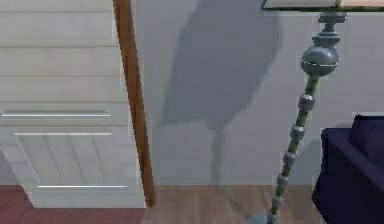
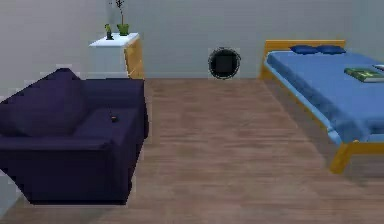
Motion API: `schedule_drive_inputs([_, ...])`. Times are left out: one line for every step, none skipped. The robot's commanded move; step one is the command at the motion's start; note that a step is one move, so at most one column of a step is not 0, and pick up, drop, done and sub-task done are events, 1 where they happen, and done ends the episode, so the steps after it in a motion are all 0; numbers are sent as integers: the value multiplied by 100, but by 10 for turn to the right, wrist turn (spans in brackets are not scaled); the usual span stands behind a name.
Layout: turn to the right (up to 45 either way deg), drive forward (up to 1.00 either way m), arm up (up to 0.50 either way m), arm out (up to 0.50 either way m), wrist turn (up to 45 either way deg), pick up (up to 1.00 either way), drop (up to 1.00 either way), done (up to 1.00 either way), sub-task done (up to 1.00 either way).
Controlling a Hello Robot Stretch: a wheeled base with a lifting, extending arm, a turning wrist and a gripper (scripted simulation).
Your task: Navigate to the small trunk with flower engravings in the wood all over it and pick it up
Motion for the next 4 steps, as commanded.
schedule_drive_inputs([-450,0,0,0,0,0,0,0,0])
schedule_drive_inputs([-360,0,0,0,0,0,0,0,0])
schedule_drive_inputs([0,100,0,0,0,0,0,0,0])
schedule_drive_inputs([-60,0,0,0,0,0,0,0,0])
